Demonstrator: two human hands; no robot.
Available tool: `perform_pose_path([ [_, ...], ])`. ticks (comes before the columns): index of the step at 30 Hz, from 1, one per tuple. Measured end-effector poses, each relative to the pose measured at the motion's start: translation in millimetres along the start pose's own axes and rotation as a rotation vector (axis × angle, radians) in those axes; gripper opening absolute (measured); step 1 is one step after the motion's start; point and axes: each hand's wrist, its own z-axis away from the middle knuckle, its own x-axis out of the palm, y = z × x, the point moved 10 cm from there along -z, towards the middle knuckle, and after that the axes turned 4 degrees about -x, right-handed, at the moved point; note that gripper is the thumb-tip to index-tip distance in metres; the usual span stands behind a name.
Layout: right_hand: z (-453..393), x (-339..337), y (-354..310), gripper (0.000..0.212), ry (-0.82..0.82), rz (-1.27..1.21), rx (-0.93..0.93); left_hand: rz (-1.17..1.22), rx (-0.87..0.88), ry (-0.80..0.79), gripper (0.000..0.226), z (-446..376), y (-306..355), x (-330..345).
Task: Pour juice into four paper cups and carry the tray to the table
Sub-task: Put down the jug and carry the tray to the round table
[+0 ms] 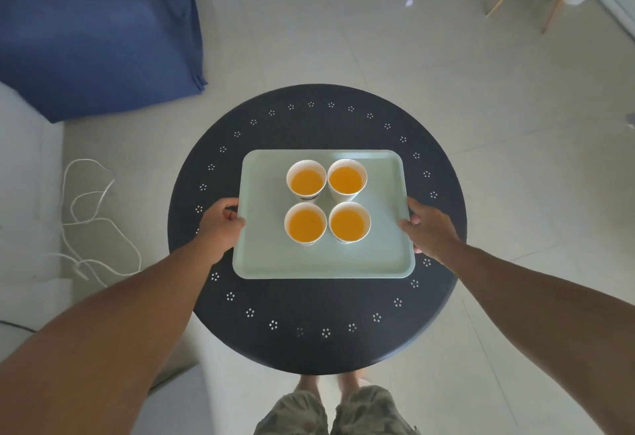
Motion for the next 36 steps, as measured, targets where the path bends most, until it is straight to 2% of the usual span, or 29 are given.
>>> perform_pose_path([
  [17,-19,17,-2,0.057,-0.022,0.002,0.011,-0.019,0.005,0.027,0.037,-25,-11,2],
  [28,-25,21,-1,0.050,0.004,0.064,0.022,-0.083,0.031,0.028,0.038,-30,-10,4],
  [36,-22,22,2,0.058,0.001,0.085,0.022,-0.099,0.023,0.049,0.037,-26,-9,5],
])
